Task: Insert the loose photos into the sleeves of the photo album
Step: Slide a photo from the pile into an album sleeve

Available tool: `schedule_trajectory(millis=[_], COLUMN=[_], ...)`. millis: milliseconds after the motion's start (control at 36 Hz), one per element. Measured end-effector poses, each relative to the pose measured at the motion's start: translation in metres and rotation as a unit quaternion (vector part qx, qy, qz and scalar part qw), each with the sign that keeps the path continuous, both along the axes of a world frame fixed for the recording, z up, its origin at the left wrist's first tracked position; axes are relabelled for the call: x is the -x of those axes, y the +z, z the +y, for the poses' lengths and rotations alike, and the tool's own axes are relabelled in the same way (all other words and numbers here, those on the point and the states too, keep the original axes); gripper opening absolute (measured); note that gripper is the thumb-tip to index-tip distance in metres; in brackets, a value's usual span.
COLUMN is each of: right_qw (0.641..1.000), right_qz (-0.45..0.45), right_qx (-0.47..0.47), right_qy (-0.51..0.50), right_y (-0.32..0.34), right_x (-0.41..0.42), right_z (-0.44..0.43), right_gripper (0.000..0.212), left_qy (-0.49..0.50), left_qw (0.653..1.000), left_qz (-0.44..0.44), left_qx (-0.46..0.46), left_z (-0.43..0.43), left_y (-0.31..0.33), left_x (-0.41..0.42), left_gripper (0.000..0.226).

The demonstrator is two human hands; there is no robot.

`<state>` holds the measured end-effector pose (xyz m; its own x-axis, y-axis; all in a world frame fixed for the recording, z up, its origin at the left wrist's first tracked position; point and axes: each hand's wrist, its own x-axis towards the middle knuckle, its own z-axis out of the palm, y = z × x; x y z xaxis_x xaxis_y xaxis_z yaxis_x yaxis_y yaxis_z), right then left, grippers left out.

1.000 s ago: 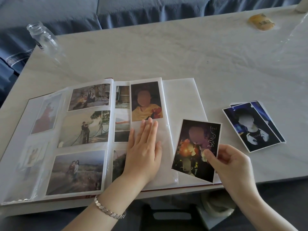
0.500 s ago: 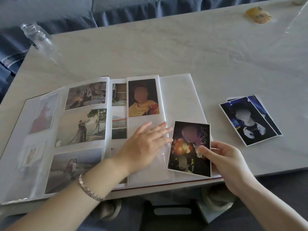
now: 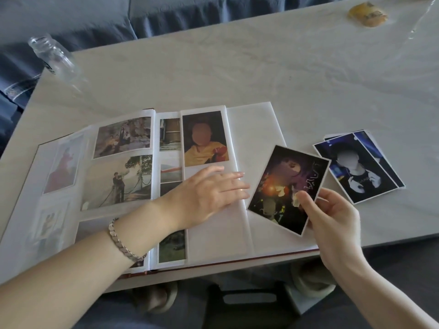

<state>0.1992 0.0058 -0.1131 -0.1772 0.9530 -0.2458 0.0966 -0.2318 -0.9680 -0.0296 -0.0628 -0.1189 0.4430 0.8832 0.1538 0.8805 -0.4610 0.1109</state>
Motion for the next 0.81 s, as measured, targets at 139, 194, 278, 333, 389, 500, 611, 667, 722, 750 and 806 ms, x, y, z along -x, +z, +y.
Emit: schedule_trajectory(millis=[139, 194, 278, 333, 389, 500, 611, 667, 722, 750, 806], right_qw=[1.000, 1.000, 1.000, 1.000, 1.000, 0.999, 0.997, 0.993, 0.984, 0.976, 0.964], right_qz=[-0.002, 0.000, 0.000, -0.002, -0.005, 0.000, -0.009, -0.030, -0.074, -0.106, -0.147], right_qx=[0.001, 0.009, 0.015, 0.018, 0.021, 0.032, 0.042, 0.060, 0.081, 0.084, 0.094], right_qy=[0.002, 0.009, 0.015, 0.017, 0.020, 0.027, 0.058, 0.094, 0.143, 0.168, 0.200], right_y=[0.001, 0.001, 0.002, 0.002, 0.001, 0.000, 0.001, 0.002, 0.001, 0.001, 0.002], right_x=[-0.004, -0.005, -0.006, -0.004, -0.003, 0.001, 0.004, 0.005, 0.006, 0.007, 0.008], right_z=[0.006, 0.006, 0.006, 0.006, 0.006, 0.003, -0.002, -0.003, -0.004, -0.004, -0.004], right_gripper=[0.007, 0.008, 0.005, 0.005, 0.005, 0.005, 0.006, 0.009, 0.020, 0.027, 0.032], left_qy=[-0.026, -0.037, -0.043, -0.043, -0.043, -0.031, -0.015, -0.008, 0.002, 0.008, 0.019], left_qw=[0.999, 0.998, 0.998, 0.998, 0.999, 0.999, 1.000, 1.000, 1.000, 1.000, 1.000], left_qz=[0.042, 0.046, 0.048, 0.036, 0.031, 0.021, -0.001, -0.006, -0.005, -0.001, 0.008], left_qx=[0.020, 0.013, 0.000, -0.004, -0.009, -0.016, -0.007, -0.005, -0.007, -0.008, -0.012], left_z=[0.002, 0.004, 0.007, 0.008, 0.009, 0.009, 0.007, 0.007, 0.006, 0.006, 0.005], left_y=[0.001, 0.002, 0.002, 0.003, 0.005, 0.013, 0.014, 0.014, 0.015, 0.015, 0.014], left_x=[-0.005, -0.007, -0.007, -0.008, -0.008, -0.012, -0.013, -0.013, -0.014, -0.014, -0.015], left_gripper=[0.066, 0.060, 0.050, 0.044, 0.033, 0.020, 0.015, 0.013, 0.014, 0.016, 0.019])
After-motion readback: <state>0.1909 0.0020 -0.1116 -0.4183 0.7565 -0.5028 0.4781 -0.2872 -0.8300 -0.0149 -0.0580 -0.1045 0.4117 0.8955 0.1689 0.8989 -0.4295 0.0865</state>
